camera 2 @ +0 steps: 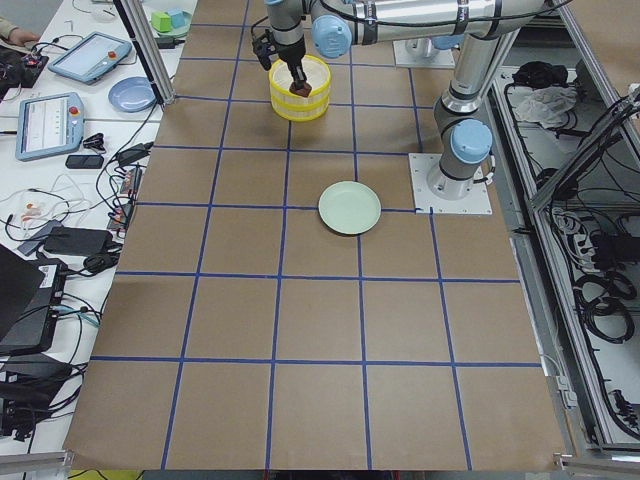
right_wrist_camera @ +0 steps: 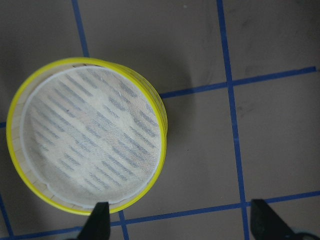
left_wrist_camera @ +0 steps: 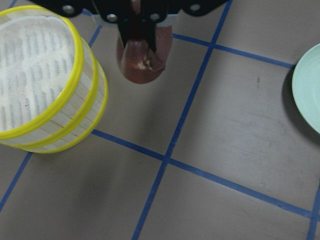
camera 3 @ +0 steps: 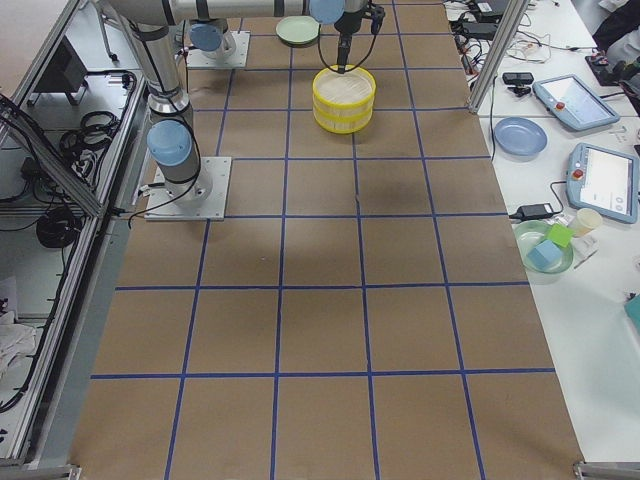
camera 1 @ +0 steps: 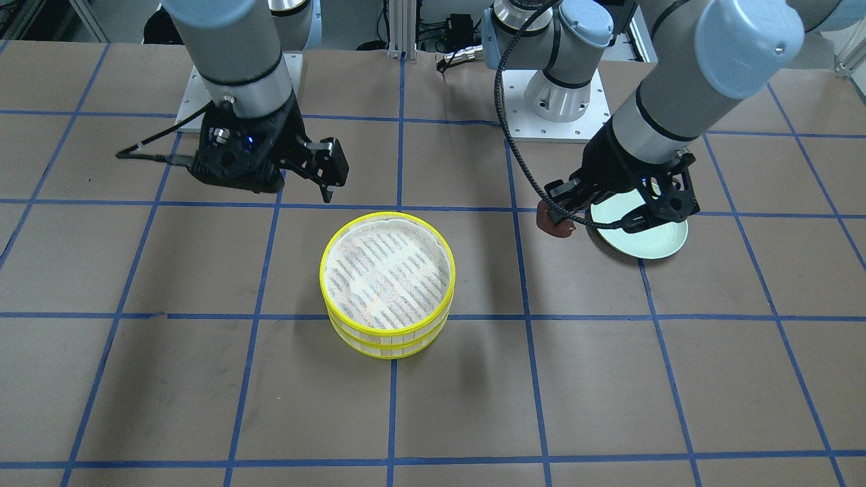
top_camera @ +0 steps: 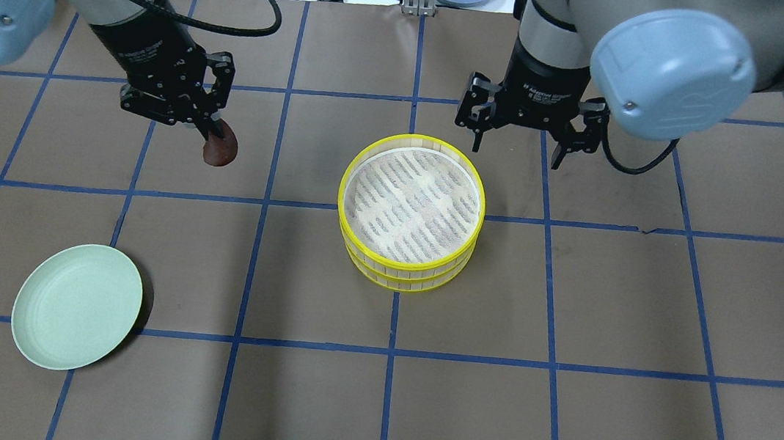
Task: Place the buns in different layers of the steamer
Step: 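Raise the right gripper off the rim while left carries brown bun over, then lower the brown bun onto the top tier and open the left gripper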
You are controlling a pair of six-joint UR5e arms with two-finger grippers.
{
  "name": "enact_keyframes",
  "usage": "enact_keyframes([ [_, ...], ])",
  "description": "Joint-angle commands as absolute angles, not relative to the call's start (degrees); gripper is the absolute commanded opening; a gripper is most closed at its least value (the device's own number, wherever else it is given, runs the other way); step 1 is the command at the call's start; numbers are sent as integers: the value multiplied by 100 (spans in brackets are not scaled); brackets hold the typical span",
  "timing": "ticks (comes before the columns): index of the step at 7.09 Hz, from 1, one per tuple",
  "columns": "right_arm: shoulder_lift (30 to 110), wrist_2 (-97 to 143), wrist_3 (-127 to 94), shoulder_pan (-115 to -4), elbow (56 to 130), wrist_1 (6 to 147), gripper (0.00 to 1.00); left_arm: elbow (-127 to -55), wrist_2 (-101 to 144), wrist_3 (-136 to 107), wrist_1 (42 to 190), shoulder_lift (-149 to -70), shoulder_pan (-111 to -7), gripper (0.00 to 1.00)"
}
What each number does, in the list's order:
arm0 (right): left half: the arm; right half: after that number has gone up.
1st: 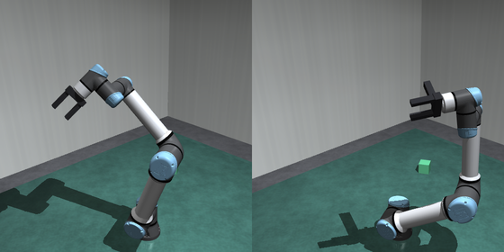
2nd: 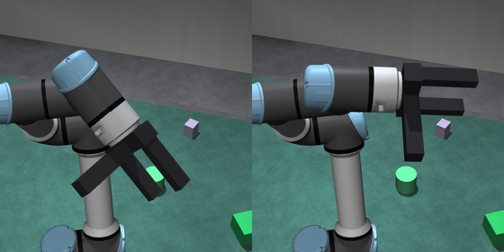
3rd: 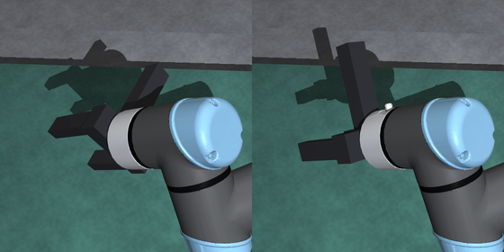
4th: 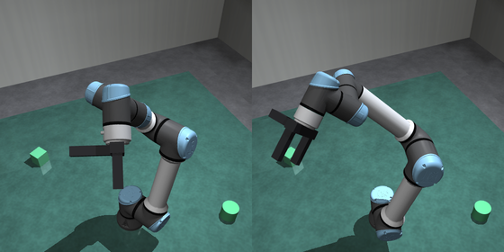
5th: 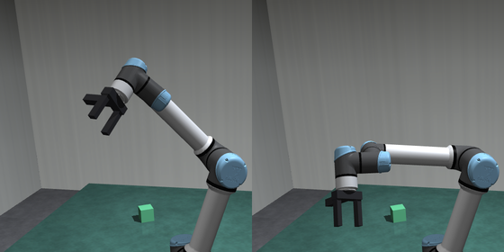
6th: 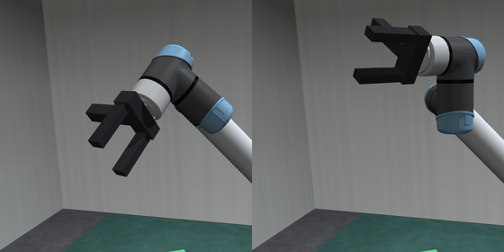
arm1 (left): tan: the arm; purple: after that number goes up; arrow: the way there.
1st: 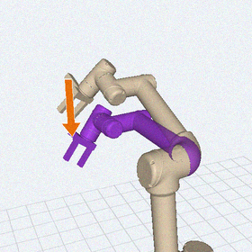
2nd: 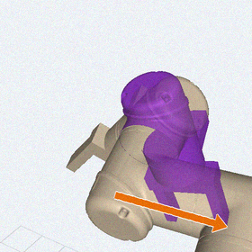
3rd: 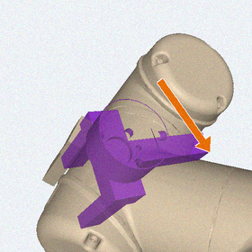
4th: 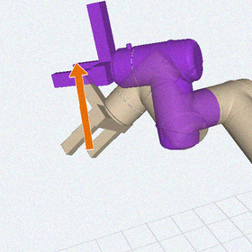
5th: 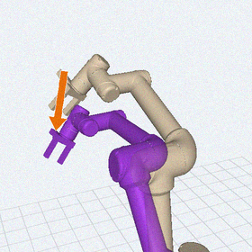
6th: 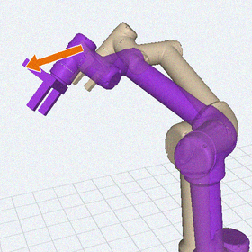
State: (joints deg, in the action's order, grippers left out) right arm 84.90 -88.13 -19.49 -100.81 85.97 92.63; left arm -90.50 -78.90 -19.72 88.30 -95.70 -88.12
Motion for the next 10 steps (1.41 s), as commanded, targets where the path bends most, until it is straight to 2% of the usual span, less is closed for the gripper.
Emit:
enact_keyframes([
  [1, 8736, -8772, -1600, -9863, 8271, 9229, 100, -9114, -7366, -2363, 7696, -9868, -9262, 0],
  [4, 8807, -8753, -1564, -9783, 8271, 9255, 100, -9254, -6935, -3530, 6587, -10369, -10167, 0],
  [5, 8815, -8736, -1564, -9739, 8271, 9255, 100, -9385, -6943, -3559, 6331, -10563, -10439, 10],
  [6, 8815, -8789, -1564, -9738, 8271, 9246, 100, -9491, -6961, -3742, 6085, -10634, -10624, 58],
  [7, 8815, -8806, -1556, -9738, 8279, 9220, 100, -9492, -6944, -4527, 6065, -10635, -10652, 100],
  [10, 8815, -8824, -1538, -9738, 8288, 9220, 100, -9440, -6987, -4378, 6169, -10539, -10626, 100],
])
